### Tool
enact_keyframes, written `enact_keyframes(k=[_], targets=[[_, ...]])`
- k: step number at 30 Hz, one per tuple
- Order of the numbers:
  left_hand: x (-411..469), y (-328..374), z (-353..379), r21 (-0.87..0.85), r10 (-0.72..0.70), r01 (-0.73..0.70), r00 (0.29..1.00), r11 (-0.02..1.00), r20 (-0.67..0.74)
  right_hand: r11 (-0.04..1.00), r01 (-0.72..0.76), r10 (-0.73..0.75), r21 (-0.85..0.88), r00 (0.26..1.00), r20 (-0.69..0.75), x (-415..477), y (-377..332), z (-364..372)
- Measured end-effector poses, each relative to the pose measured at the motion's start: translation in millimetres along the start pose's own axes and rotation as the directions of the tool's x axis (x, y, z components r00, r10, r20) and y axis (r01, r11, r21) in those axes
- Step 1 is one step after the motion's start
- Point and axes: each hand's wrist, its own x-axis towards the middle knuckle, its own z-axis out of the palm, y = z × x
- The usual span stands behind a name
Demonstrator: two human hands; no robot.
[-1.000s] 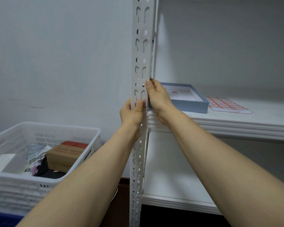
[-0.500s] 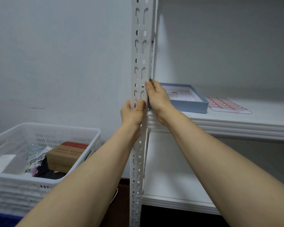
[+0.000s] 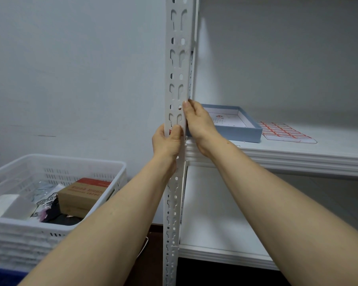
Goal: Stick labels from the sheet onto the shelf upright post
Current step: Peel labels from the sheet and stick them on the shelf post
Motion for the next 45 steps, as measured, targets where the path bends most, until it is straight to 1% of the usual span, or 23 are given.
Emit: enact_keyframes(k=[4, 6, 9, 16, 23, 27, 29, 32, 36, 40, 45], targets=[[-0.3, -1.2, -4.8, 0.007, 0.009, -0.009, 0.999, 1.0, 0.034, 1.0, -0.002, 0.002, -0.014, 1.0, -0.004, 1.1, 1.6, 1.1], [-1.0, -0.1, -7.1, 0.005, -0.009, 0.009, 0.999, 1.0, 0.05, 1.0, -0.001, 0.001, -0.013, 1.0, -0.006, 1.7, 2.5, 1.1], [-1.6, 2.8, -6.4, -0.022, -0.033, 0.034, 0.999, 0.999, 0.04, 1.0, -0.002, 0.002, -0.005, 1.0, -0.004, 2.3, 2.6, 1.0], [-2.2, 4.2, -3.3, -0.02, -0.006, 0.006, 1.0, 1.0, 0.011, 1.0, -0.007, 0.007, -0.001, 1.0, -0.005, 2.1, 2.2, 1.0], [-3.0, 6.1, -4.6, -0.021, -0.003, 0.004, 0.999, 1.0, 0.043, 1.0, -0.005, 0.005, -0.003, 1.0, -0.007, 1.7, 1.7, 0.7], [-3.1, 6.2, -8.8, 0.017, -0.055, 0.054, 0.995, 0.998, 0.082, 1.0, -0.003, 0.003, 0.0, 1.0, -0.002, 1.7, 2.4, 0.0], [-2.2, 6.3, -8.5, 0.023, -0.061, 0.06, 0.995, 0.998, 0.076, 1.0, -0.008, 0.008, 0.016, 1.0, 0.007, 1.1, 1.2, -0.5], [-0.7, 3.8, -5.9, 0.063, -0.03, 0.028, 0.999, 0.998, 0.039, 1.0, -0.011, 0.01, 0.026, 1.0, 0.008, 0.8, 1.0, -0.6], [-0.6, 2.2, -2.2, 0.071, 0.005, -0.005, 1.0, 0.997, 0.008, 0.999, -0.018, 0.018, 0.036, 1.0, 0.014, 0.4, 0.6, -1.2], [-0.8, 2.4, 0.2, 0.062, 0.027, -0.028, 0.999, 0.998, 0.019, 1.0, -0.017, 0.016, 0.019, 1.0, 0.01, 0.5, 0.8, -1.9], [1.9, -0.6, -4.0, 0.077, 0.022, -0.026, 0.998, 0.997, 0.055, 1.0, -0.024, 0.024, 0.021, 1.0, 0.009, 0.6, 1.2, -1.1]])
